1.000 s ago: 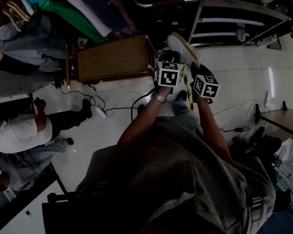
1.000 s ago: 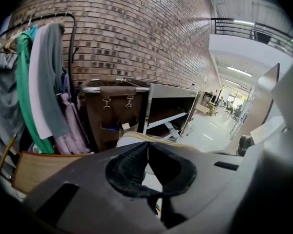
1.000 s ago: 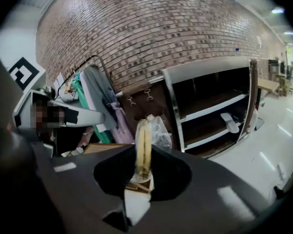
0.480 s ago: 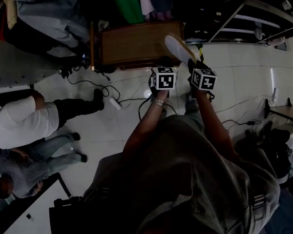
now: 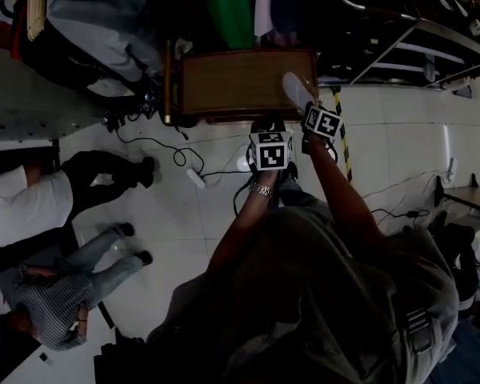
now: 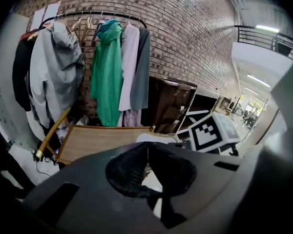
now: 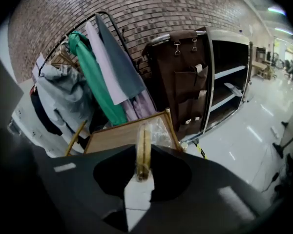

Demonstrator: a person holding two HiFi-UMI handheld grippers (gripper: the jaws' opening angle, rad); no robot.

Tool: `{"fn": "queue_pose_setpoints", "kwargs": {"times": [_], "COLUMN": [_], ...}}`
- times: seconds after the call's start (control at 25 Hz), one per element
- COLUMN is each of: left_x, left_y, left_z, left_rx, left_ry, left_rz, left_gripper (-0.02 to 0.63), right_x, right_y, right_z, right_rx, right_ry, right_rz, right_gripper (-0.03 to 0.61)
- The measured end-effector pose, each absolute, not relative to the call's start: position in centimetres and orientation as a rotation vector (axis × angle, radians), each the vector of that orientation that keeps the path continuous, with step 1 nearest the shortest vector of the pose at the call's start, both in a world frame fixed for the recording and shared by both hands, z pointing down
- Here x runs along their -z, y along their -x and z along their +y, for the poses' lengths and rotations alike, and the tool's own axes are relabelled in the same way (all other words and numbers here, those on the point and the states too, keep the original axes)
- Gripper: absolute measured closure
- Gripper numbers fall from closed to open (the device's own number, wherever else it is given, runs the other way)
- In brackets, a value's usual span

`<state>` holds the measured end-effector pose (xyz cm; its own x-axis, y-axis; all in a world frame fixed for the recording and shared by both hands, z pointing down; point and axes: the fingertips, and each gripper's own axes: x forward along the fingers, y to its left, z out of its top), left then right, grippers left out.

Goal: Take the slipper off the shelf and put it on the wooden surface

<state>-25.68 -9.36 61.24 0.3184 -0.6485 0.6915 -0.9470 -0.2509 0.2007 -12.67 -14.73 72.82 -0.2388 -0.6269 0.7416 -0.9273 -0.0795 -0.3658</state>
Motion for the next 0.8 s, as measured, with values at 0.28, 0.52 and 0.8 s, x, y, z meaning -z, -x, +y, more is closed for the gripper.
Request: {"fn": "queue_pose_setpoints", "kwargs": {"times": [0.28, 0.52, 0.8], "left_x": [-65.7, -67.2, -65.8], "left_y": [27.9, 28.6, 27.3], "left_z": [-7.5, -7.3, -9.1], "left_rx": [-0.674, -0.685, -0.636], "left_ry": [-1.874, -1.861, -1.905], "left_rz": [-1.405, -1.382, -1.365], "left_gripper": [0.609, 0.607, 0.609], "right_x": [-78.8, -85.3, -82.2], "right_y": [12.0, 15.4, 14.2], "right_z": [-22.0, -19.2, -14.7], "right_rx": [-1.372, -1.416, -1.308], "right_ry": [-1.983, -1.483, -1.408], "right_rz": [-1.775, -1.551, -1.584], "right_gripper": [0.515, 0.299, 0.375]}}
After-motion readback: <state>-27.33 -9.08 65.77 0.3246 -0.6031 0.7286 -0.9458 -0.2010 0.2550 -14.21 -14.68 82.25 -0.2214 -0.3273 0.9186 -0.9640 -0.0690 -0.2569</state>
